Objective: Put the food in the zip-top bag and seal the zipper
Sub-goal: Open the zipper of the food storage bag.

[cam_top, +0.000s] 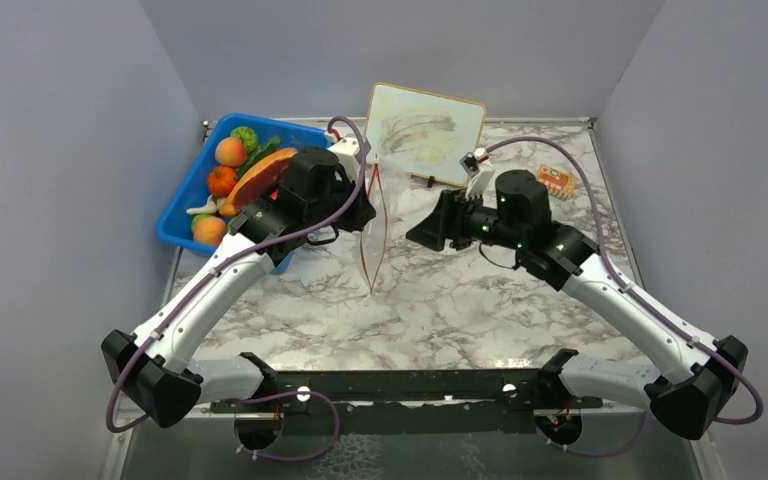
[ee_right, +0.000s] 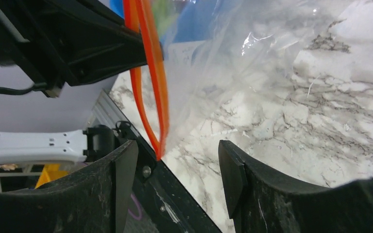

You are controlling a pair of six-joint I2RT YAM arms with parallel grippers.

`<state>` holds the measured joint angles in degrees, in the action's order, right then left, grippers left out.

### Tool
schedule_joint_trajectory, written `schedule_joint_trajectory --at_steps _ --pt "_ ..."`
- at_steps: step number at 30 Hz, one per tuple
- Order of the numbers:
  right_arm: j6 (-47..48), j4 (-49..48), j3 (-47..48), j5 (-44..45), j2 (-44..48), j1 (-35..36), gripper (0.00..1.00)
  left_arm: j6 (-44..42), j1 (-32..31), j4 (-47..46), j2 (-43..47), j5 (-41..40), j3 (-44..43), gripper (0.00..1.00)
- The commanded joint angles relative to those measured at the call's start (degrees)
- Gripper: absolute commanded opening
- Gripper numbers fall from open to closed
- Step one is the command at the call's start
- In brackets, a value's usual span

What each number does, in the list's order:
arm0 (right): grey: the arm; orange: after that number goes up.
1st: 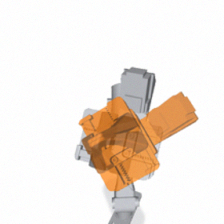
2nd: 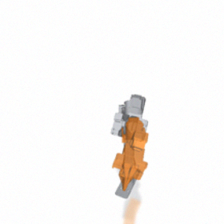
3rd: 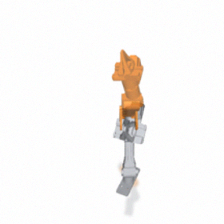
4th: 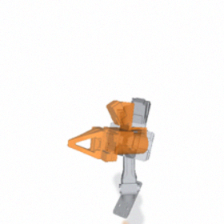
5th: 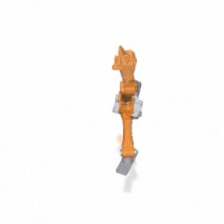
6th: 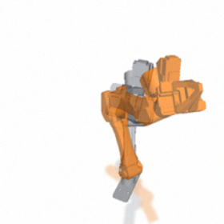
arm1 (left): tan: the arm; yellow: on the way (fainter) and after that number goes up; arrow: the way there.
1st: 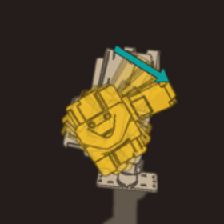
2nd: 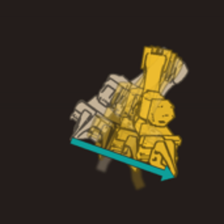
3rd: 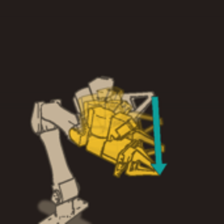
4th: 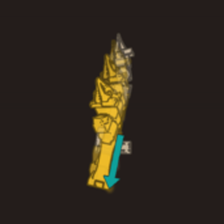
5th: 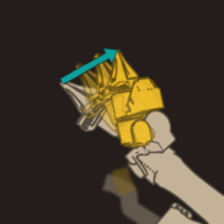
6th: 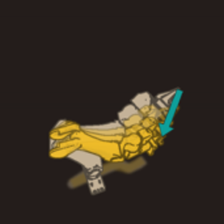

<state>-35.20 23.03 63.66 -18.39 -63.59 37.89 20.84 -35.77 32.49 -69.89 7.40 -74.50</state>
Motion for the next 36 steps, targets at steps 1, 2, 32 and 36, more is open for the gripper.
schedule_joint_trajectory --at_steps 1,2,32,36 --pt "2.2 -8.1 -4.2 4.2 -2.9 3.8 0.63 -1.5 -0.2 5.9 -1.8 -1.9 -0.2 0.0" --pt "2.2 -9.0 -4.1 4.8 -3.8 4.6 0.63 -1.5 -0.2 6.3 -2.2 -1.2 -0.3 0.0" --pt "1.9 -5.4 -5.8 29.2 -1.3 8.7 0.24 15.1 -0.3 -3.1 -3.2 10.2 2.9 0.0" --pt "1.3 -7.6 -6.4 23.8 -1.7 9.4 0.27 16.9 -0.2 -6.3 -3.1 11.5 4.4 0.0"
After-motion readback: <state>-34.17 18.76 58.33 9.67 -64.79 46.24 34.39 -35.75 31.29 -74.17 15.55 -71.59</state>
